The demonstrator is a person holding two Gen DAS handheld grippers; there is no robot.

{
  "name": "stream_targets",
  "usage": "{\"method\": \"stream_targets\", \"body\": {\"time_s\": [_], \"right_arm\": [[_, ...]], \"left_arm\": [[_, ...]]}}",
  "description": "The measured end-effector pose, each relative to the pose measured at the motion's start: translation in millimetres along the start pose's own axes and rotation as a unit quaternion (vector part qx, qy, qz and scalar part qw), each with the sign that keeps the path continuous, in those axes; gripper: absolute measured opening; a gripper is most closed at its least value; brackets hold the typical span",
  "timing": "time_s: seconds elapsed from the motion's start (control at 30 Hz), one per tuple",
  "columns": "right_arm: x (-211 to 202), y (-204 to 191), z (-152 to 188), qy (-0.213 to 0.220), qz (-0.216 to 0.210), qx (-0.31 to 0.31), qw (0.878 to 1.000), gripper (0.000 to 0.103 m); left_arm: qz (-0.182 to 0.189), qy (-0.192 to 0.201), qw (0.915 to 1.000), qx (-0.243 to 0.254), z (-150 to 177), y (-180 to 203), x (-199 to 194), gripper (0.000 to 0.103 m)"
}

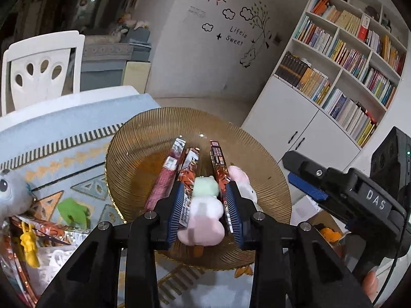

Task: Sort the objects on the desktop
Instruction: 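Open left tool to drop the candy box while right tool lowers plush into bowl, then move both tools back to the pile of objects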

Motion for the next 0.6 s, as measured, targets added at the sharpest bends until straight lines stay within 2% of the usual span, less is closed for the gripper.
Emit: {"method": "stream_targets", "body": {"time_s": [0.13,0.3,0.53,0.6], "right_arm": [[7.2,-5.2,3.8,-0.014,0.000,-0.008,1.000,0.059],[-9.6,-21.3,8.5,-0.008,-0.007,-0.032,0.999,0.059],[-34.3,-48.4,34.7,-0.045,-0.050,-0.056,0.996,0.061],[-40.5,-57.1,45.5,-0.052,-0.061,-0.063,0.995,0.065]], "left_arm": [[0.000,0.013,0.9999,0.003,-1.5,2.2,-9.4,0.033],[-0.005,0.015,0.9998,0.007,-1.4,5.3,-24.8,0.033],[-0.048,0.019,0.9987,-0.005,16.2,-5.8,-76.2,0.033],[-0.063,0.021,0.9977,-0.013,23.6,-13.1,-93.7,0.033]]}}
Point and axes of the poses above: each gripper's, at about its wrist camera, not at the fingertips, and x roughly the way its jaws point, y to its right, z to its underside, the point moved 1 cm from there along x, roughly the way its jaws point, and after that the axes turned 12 degrees about x, right-handed, at the moved point
